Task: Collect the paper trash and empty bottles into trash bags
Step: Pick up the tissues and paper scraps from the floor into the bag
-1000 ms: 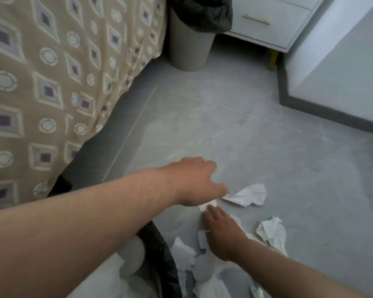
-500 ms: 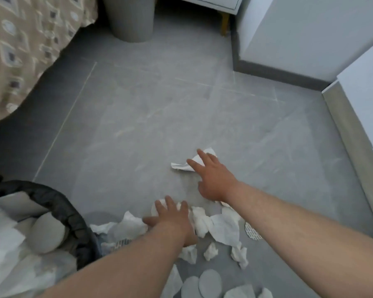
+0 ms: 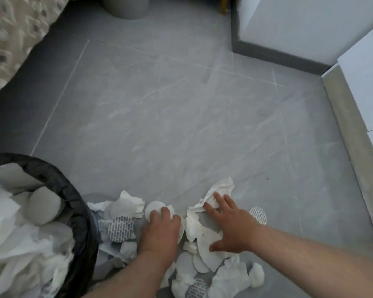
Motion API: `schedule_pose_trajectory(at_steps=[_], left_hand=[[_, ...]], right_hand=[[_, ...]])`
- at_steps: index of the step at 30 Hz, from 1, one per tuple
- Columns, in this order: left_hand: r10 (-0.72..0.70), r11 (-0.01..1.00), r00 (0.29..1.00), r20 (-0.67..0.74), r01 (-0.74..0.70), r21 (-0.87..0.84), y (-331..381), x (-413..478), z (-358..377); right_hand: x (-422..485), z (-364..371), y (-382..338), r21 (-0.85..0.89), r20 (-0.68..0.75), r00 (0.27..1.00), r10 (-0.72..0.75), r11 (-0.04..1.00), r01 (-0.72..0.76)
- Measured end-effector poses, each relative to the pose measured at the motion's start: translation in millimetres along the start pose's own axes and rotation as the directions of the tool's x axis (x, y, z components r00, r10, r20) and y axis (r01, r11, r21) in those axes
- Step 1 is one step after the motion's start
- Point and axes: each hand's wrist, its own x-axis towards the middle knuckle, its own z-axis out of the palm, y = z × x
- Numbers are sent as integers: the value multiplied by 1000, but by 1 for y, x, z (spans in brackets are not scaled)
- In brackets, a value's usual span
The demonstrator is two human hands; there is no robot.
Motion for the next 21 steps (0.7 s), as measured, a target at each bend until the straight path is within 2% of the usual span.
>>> schedule_pose_trajectory(at_steps=[5, 9, 15, 21], left_hand=[[-32, 994, 997, -75, 24, -109, -2, 0, -3], [-52, 987, 994, -95, 37, -154, -2, 1, -8], [-23, 982, 992, -122, -1, -191, -2, -4, -27], [-54, 942, 969, -242, -31, -335, -8, -25, -76]], right_hand=[[-3, 16, -8, -78, -127, 991, -44, 996, 35], [1, 23, -6, 41, -214, 976, -48, 997, 58], [10, 28, -11, 169, -182, 982, -40, 983, 72], [-4, -27, -19, 392, -143, 984, 108, 919, -44]])
